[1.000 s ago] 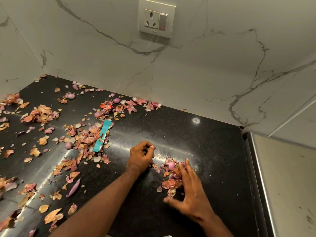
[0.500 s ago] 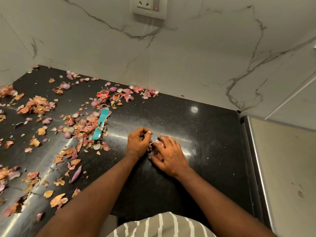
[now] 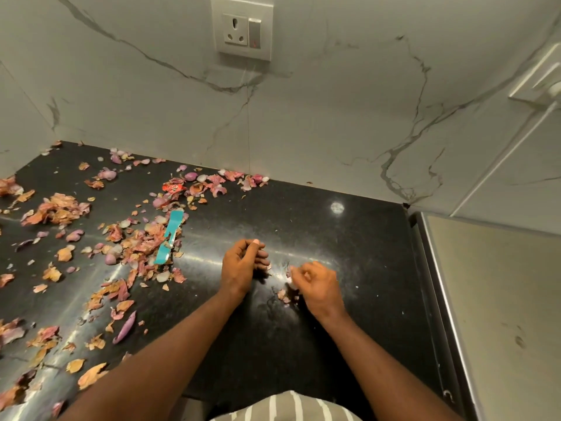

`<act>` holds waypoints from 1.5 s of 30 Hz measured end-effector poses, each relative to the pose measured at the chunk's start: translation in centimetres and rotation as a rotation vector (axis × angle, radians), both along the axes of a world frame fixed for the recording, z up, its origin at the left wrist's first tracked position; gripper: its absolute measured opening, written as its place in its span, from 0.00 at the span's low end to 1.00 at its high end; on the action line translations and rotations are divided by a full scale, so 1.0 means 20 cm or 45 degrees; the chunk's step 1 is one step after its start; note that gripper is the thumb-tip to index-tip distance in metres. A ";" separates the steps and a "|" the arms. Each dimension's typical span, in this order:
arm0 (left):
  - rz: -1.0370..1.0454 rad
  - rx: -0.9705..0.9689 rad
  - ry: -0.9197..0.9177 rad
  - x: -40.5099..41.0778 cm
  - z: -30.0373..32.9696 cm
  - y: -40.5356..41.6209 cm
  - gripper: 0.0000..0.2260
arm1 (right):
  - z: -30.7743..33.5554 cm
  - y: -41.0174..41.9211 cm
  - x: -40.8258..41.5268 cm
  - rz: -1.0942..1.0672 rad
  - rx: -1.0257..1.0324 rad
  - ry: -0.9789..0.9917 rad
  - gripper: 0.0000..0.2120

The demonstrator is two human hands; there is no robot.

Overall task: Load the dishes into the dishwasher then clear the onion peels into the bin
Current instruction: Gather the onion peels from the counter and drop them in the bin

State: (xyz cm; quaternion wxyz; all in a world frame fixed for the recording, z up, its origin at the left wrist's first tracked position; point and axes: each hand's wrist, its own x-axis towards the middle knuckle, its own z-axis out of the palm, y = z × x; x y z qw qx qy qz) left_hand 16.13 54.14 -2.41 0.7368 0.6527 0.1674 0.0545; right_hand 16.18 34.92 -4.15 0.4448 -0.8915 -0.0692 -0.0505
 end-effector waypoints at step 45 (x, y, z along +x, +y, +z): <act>-0.222 0.727 -0.902 -0.04 0.21 -0.42 0.12 | 0.52 0.02 -0.09 0.034 2.004 1.222 0.55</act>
